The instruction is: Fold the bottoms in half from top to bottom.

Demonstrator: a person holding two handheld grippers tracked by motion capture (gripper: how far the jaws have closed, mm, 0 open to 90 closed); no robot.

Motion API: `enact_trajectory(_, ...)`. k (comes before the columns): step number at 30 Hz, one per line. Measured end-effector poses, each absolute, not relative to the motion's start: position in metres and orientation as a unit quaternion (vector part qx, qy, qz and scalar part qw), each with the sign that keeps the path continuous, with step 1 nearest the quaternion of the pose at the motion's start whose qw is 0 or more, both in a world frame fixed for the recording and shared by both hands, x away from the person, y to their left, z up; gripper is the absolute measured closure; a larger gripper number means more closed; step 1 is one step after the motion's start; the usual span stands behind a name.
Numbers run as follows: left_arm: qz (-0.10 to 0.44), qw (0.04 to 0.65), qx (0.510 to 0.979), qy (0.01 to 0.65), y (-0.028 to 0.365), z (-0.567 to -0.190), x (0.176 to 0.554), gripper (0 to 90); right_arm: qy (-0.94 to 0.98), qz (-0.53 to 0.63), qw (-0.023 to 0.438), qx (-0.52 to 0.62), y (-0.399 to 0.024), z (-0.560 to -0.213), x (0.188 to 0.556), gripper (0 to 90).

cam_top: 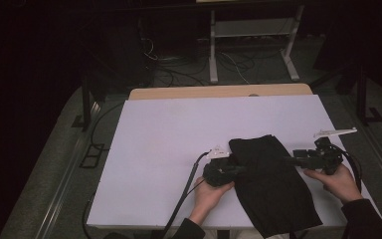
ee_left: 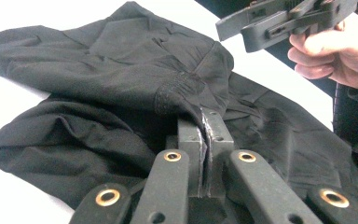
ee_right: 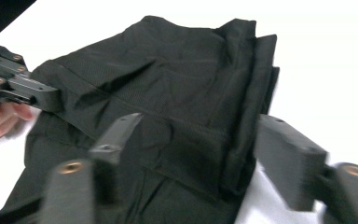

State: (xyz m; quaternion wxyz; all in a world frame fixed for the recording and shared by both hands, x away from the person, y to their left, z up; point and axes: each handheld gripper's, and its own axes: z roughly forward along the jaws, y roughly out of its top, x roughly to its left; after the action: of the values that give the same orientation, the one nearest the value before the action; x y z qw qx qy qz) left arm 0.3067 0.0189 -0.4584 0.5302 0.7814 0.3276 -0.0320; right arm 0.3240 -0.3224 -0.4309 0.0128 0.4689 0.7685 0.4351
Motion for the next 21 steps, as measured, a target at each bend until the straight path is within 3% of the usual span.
enact_trajectory(2, -0.032, 0.530, 0.781, 0.328, 0.019, -0.458, 0.307, 86.8, 0.769, 0.441, 0.009, 0.462, -0.321, -0.427, 0.325, 12.3)
enact_trajectory(7, -0.032, 0.529, 0.782, 0.328, 0.019, -0.458, 0.307, 86.8, 0.769, 0.449, 0.010, 0.455, -0.317, -0.416, 0.330, 0.8)
enact_trajectory(21, -0.034, 0.530, 0.782, 0.326, 0.020, -0.456, 0.306, 86.8, 0.782, 0.440, 0.022, 0.441, -0.310, -0.392, 0.355, 0.0)
